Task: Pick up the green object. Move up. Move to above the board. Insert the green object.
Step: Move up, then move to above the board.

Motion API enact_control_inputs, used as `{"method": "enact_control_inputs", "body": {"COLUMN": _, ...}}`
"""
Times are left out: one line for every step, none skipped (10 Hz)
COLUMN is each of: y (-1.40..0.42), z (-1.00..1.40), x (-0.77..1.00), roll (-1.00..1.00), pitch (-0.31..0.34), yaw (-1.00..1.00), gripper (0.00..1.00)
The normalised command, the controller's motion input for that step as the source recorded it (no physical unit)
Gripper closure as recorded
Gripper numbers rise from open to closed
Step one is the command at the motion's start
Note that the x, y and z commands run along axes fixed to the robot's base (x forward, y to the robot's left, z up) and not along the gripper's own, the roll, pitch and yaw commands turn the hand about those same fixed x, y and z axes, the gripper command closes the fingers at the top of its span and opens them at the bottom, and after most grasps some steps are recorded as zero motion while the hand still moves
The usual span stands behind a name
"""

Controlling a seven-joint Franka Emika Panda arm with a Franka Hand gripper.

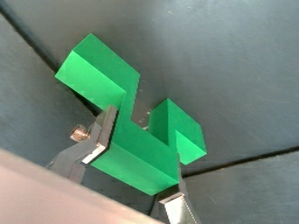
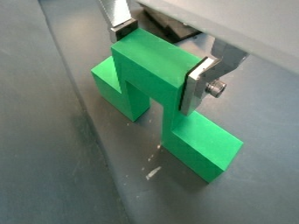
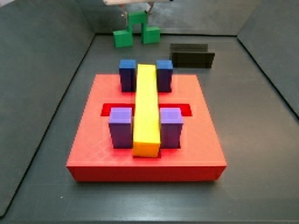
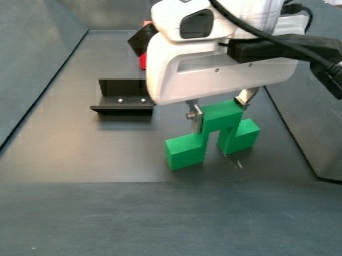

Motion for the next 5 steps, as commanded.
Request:
{"method": "enact_control_inputs", "body": {"y": 0.06, "z": 0.78, "x": 0.05, "roll": 0.02, "pitch": 0.009, "yaw": 0.01, "gripper": 1.0}}
{"method": "enact_control_inputs", "body": {"y": 0.06, "z": 0.62, "x": 0.03, "roll": 0.02, "pitch": 0.037, "yaw": 0.0, "gripper": 1.0}}
{"method": "enact_control_inputs", "body": {"y": 0.03, "z": 0.33, "x": 0.04, "roll": 0.05, "pitch": 0.041, "yaw": 0.0, "gripper": 1.0}}
{"method": "enact_control_inputs", "body": {"y": 0.0, "z": 1.4, "x": 0.0, "roll": 0.0, "pitch": 0.0, "yaw": 0.0, "gripper": 1.0}}
{"method": "enact_control_inputs", "body": {"y": -0.01, "z": 1.4, "x": -0.02, "roll": -0.02, "pitch": 0.017, "yaw": -0.01, "gripper": 1.0}}
